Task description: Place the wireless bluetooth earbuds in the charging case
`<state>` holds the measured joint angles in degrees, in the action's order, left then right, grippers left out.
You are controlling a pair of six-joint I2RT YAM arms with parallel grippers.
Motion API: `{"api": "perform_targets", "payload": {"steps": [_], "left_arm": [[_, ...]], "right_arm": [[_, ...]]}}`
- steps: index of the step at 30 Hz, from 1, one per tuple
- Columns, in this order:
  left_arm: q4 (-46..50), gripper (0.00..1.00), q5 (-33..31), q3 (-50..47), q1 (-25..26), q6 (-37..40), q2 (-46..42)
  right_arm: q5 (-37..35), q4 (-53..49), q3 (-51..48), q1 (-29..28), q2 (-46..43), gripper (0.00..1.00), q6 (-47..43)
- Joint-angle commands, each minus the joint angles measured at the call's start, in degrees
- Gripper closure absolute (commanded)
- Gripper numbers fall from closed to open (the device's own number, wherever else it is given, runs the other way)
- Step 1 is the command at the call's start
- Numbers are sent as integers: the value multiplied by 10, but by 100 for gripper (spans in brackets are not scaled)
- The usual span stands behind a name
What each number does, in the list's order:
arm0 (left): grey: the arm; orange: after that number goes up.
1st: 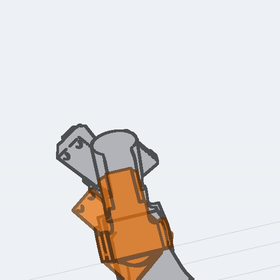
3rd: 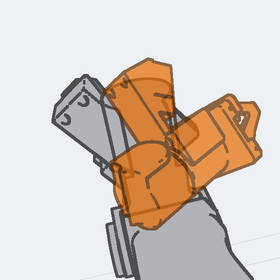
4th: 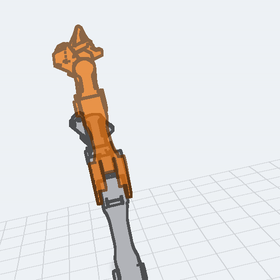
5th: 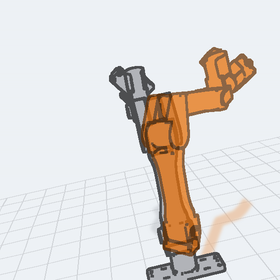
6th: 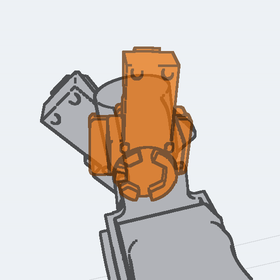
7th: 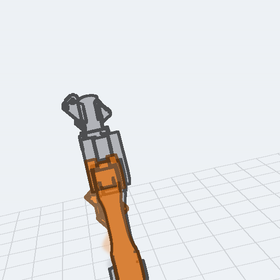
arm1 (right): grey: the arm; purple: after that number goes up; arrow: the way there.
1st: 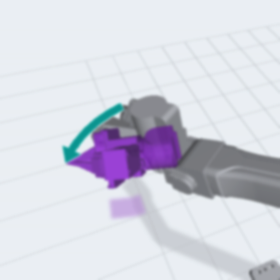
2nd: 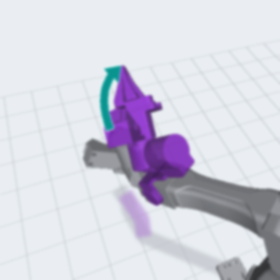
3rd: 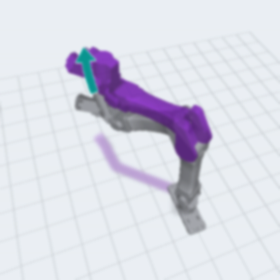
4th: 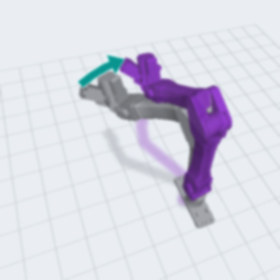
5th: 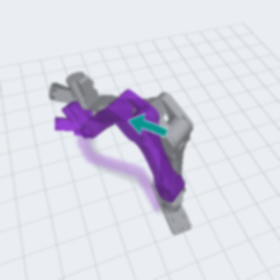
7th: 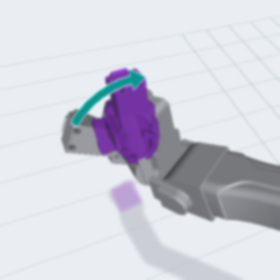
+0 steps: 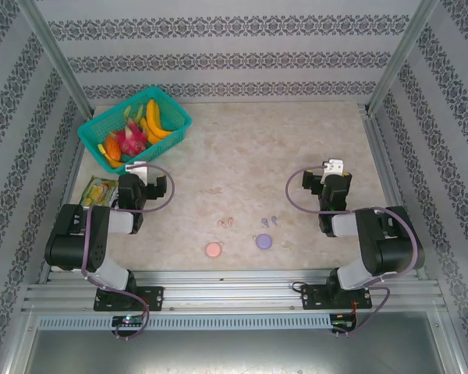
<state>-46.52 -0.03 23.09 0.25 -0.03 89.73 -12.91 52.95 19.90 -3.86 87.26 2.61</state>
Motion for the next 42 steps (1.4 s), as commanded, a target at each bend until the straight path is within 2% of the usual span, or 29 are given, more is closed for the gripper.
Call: {"api": "perform_targets", "payload": {"steps": [1,25,28,31,32,33,36,40,42], "left_arm": [[-8,0,7,8,-6,-6,-1],[-8,0,14,8,-5,-3,-3],[70,0,11,34,0,3,-49],[159,0,7,62,0,2,-102],[178,0,2,69,1,1,-124],[187,0,-2,73,2,-1,-143],[247,0,-11,107,3,-20,-207],[378,0,-7,169,4,-91,-265],[428,0,-1,188,5,-141,-284]], "right_arm": [[9,4,12,8,-6,2,2],[27,4,11,17,-8,2,7],[10,-6,1,18,-45,2,16],[1,65,-46,6,-45,2,0],[-25,69,-49,-3,-61,2,-5],[-43,36,-45,-11,-92,2,-10],[-21,-187,21,-4,-235,2,18],[-23,-397,119,13,-349,2,184],[1,-471,157,23,-388,2,234]]}}
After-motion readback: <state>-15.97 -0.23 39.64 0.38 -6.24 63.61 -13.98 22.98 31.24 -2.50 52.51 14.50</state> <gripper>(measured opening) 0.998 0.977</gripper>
